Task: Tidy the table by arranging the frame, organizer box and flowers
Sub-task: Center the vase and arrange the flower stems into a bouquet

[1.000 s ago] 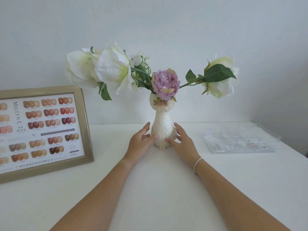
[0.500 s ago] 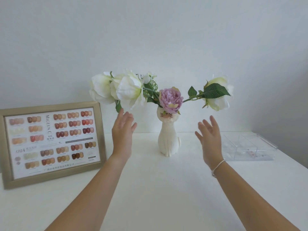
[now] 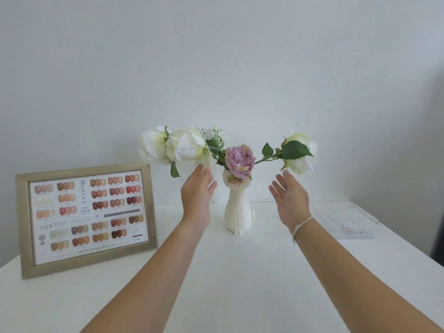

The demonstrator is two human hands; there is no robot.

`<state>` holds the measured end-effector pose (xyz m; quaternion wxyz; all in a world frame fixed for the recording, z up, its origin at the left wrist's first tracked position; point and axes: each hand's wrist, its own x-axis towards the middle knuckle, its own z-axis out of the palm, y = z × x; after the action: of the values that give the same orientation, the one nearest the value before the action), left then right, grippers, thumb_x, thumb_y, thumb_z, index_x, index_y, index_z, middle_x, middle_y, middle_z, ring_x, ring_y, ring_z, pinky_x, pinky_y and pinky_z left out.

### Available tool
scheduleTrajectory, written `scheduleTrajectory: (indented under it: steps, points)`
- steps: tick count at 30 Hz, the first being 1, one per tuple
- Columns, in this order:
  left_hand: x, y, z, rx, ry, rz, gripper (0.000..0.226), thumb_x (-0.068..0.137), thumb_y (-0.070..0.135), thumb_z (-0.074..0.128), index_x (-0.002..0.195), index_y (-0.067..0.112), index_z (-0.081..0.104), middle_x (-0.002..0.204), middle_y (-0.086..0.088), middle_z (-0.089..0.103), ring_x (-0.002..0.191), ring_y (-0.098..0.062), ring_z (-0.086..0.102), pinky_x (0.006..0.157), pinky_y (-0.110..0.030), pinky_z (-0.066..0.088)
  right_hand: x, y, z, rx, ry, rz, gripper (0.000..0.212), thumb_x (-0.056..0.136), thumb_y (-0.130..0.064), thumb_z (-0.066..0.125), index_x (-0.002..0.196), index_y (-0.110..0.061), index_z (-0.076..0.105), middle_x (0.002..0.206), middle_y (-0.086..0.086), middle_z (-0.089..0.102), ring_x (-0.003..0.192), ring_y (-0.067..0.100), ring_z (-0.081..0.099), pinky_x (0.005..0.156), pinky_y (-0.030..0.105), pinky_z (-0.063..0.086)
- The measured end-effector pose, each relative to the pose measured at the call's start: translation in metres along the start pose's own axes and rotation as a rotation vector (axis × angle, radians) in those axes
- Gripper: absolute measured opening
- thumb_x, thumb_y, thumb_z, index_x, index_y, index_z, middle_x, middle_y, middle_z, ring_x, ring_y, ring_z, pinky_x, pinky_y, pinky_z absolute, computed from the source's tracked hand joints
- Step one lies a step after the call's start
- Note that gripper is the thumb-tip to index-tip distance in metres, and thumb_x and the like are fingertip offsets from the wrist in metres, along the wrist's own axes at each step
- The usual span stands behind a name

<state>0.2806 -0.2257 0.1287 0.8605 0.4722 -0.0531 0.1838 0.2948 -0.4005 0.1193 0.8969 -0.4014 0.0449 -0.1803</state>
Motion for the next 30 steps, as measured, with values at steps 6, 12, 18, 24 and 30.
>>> scheduleTrajectory:
  steps: [6, 12, 18, 24, 30]
  points:
    - [0.011, 0.01, 0.008, 0.011, -0.008, 0.119, 0.015, 0.09, 0.019, 0.056, 0.101, 0.029, 0.06, 0.115, 0.007, 0.06, 0.108, -0.014, 0.058, 0.085, -0.023, 0.051, 0.004, -0.013, 0.019, 0.063, -0.068, -0.003, 0.018, 0.091, -0.023, 0.055, 0.106, -0.014, 0.051, 0.121, 0.009, 0.051, 0.114, 0.025, 0.05, 0.094, 0.033, 0.045]
    - [0.018, 0.014, 0.005, -0.037, 0.059, 0.157, 0.031, 0.091, 0.02, 0.055, 0.121, 0.018, 0.058, 0.087, 0.008, 0.055, 0.096, -0.012, 0.054, 0.083, -0.021, 0.051, 0.005, -0.015, 0.02, 0.157, -0.036, 0.028, 0.04, 0.091, -0.025, 0.054, 0.128, -0.012, 0.045, 0.133, 0.014, 0.046, 0.123, 0.028, 0.046, 0.092, 0.033, 0.046]
    - [0.019, 0.022, 0.008, -0.072, 0.033, 0.216, 0.041, 0.091, 0.015, 0.054, 0.131, 0.023, 0.049, 0.133, -0.003, 0.054, 0.121, -0.018, 0.053, 0.083, -0.021, 0.051, 0.011, -0.02, 0.013, 0.237, 0.06, -0.011, 0.063, 0.088, -0.024, 0.058, 0.143, -0.016, 0.026, 0.134, 0.015, 0.043, 0.11, 0.025, 0.051, 0.089, 0.033, 0.049]
    - [0.024, 0.024, 0.013, -0.069, 0.055, 0.252, 0.038, 0.09, 0.014, 0.056, 0.127, 0.02, 0.053, 0.09, 0.004, 0.056, 0.099, -0.015, 0.056, 0.08, -0.02, 0.054, 0.015, -0.027, 0.014, 0.187, 0.001, -0.077, 0.052, 0.09, -0.025, 0.054, 0.138, -0.021, 0.034, 0.129, 0.011, 0.049, 0.112, 0.024, 0.053, 0.085, 0.032, 0.05]
    - [0.03, 0.023, 0.017, 0.013, 0.036, 0.269, 0.033, 0.09, 0.015, 0.056, 0.123, 0.009, 0.056, 0.111, -0.009, 0.064, 0.105, -0.018, 0.059, 0.071, -0.013, 0.054, 0.017, -0.026, 0.021, 0.103, -0.043, -0.126, 0.057, 0.091, -0.021, 0.053, 0.142, -0.021, 0.028, 0.128, 0.008, 0.053, 0.111, 0.023, 0.057, 0.089, 0.033, 0.05]
